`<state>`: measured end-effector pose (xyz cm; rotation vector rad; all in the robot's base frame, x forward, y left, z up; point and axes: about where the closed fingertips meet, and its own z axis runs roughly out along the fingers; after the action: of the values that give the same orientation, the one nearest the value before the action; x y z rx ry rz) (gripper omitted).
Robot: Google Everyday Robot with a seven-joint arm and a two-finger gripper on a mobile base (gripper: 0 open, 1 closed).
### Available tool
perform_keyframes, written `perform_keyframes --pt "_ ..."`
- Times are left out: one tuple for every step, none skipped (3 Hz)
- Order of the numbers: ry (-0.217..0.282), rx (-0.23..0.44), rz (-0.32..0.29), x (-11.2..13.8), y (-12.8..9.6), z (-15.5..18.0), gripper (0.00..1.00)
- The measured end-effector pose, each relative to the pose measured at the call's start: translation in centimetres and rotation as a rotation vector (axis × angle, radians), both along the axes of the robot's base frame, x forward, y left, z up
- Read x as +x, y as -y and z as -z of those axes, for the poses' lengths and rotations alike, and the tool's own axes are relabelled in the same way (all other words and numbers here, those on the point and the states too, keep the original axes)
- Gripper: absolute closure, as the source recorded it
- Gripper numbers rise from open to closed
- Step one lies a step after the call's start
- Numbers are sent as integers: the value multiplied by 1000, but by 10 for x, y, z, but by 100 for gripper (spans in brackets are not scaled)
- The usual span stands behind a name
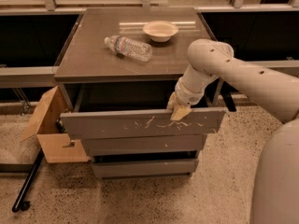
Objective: Open top drawer
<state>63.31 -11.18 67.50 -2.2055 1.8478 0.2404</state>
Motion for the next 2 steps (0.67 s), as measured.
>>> perform_keyframes --pt "0 0 0 0 0 0 6" --pt "0 0 0 0 0 0 0"
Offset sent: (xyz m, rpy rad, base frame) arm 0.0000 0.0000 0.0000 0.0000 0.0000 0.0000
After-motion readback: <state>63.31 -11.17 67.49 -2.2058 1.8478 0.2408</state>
